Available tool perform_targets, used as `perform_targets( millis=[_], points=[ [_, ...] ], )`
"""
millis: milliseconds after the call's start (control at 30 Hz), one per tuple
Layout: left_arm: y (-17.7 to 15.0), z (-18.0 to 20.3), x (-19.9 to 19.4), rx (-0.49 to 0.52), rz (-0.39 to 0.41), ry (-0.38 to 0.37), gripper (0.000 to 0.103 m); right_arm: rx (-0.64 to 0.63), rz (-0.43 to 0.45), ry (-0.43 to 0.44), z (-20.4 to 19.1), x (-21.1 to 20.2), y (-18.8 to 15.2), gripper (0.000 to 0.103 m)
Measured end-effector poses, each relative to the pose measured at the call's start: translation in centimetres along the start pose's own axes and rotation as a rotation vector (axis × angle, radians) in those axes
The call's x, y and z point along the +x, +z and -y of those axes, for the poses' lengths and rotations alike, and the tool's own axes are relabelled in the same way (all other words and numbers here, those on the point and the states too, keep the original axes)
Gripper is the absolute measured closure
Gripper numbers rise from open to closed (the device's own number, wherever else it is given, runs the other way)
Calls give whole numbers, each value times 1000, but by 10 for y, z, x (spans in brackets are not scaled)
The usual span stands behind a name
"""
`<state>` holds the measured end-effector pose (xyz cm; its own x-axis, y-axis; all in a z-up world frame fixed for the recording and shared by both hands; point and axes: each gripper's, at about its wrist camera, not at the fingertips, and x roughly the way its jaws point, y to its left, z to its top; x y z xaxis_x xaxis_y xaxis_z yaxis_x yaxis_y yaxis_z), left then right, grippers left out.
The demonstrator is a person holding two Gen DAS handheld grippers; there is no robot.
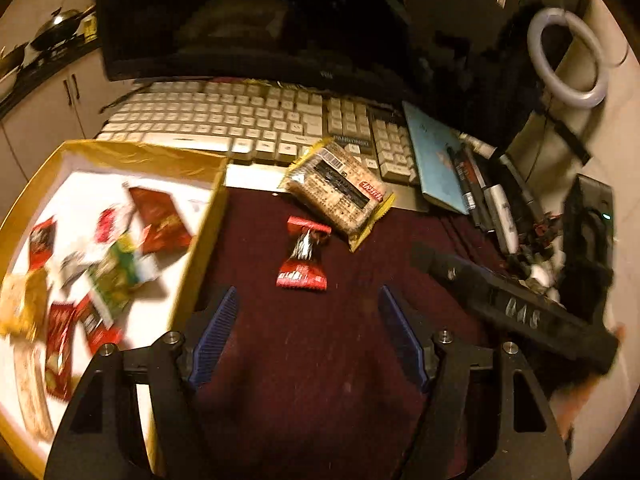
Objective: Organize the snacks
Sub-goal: 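Grasp the red candy with the left tool while the right tool grasps the cracker packet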
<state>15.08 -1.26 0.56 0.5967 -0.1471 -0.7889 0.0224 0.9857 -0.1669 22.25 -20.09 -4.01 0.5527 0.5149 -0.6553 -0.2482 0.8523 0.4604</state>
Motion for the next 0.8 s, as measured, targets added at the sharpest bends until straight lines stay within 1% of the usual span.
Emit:
perform_targets(
  millis=[33, 67, 167, 233, 267, 367, 400, 433, 467, 500, 567, 633, 700, 733, 800],
  points=[
    [3, 2, 8, 6, -14, 17, 31, 5, -12, -39, 1, 2, 0, 35],
    [7, 7, 20, 12, -32, 40, 31, 8, -2, -59, 2, 2, -1, 35],
    [14, 12, 37, 7, -45, 76, 35, 21, -12, -105, 10, 4, -2, 35],
    [17, 15, 46, 13, -59, 89, 40, 51, -35, -102, 17, 8, -3, 35],
    [18, 17, 53, 14, -72, 101, 44, 57, -31, -100, 19, 7, -4, 36],
    [21, 19, 70, 25, -110, 132, 53, 47, -32, -103, 18, 8, -5, 36],
    [22, 18, 74, 22, -116, 147, 53, 42, -31, -106, 18, 9, -6, 35],
    [23, 17, 74, 24, -94, 158, 54, 34, -29, -109, 17, 9, -6, 33],
    [23, 17, 75, 17, -83, 162, 58, 22, -29, -107, 15, 10, -7, 30],
    [22, 18, 74, 19, -69, 174, 68, 13, -29, -111, 14, 11, -7, 30],
    [17, 21, 70, 53, -53, 200, 79, -8, -27, -128, 10, 11, -9, 30],
    [8, 19, 61, 48, -65, 198, 80, -35, -24, -151, 5, 13, -10, 30],
    [-6, 11, 32, 6, -14, 146, 80, -64, -26, -175, 1, 14, -11, 30],
    [-15, 7, 18, -18, -2, 120, 80, -78, -29, -184, 0, 15, -12, 30],
    [-31, -1, -2, -52, -9, 44, 80, -89, -33, -185, -2, 15, -13, 29]
  ],
)
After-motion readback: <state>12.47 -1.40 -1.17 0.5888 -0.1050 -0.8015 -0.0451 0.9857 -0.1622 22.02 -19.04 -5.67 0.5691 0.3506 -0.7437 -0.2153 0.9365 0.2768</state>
